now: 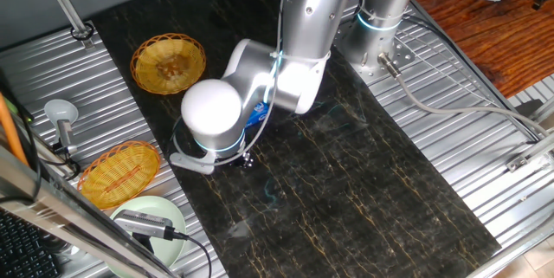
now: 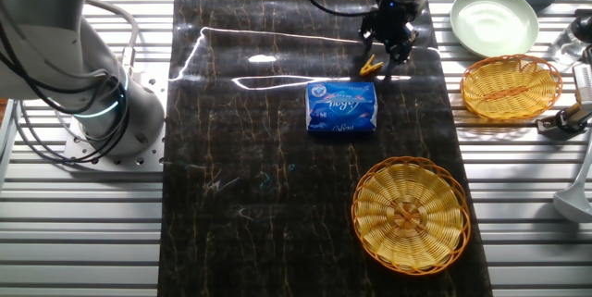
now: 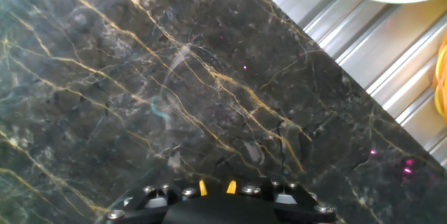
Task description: Use a clamp
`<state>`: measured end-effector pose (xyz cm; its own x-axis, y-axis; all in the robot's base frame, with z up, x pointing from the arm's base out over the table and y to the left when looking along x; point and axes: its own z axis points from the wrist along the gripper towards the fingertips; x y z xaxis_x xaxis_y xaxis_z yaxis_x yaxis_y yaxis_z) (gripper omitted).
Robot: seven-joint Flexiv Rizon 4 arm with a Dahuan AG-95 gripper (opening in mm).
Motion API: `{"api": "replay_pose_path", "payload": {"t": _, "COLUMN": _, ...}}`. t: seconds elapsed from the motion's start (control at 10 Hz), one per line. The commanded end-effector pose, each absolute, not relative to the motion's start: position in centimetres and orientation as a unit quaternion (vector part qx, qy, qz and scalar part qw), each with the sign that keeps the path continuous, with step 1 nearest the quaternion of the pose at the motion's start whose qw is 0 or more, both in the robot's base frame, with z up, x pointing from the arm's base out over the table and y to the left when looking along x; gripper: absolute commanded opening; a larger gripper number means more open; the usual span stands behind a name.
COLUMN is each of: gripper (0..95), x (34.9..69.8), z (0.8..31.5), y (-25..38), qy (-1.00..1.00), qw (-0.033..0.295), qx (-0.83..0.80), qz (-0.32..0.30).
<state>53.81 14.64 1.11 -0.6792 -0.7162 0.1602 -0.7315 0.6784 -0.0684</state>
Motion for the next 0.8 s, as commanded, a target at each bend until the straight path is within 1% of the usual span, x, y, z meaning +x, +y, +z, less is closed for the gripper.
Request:
{"api": "replay_pose_path", "payload": {"t": 0.1, "gripper": 38.0, "x": 53.84, "z": 0.96, "y": 14.65, "qy": -0.912, "qw": 0.058, "qx": 0.400, "qz": 0.061}}
{"api": "replay_pose_path", "payload": {"t": 0.8, "gripper": 38.0, "x": 53.90, "z": 0.68, "y": 14.53, "qy": -0.915, "qw": 0.050, "qx": 0.397, "qz": 0.051}}
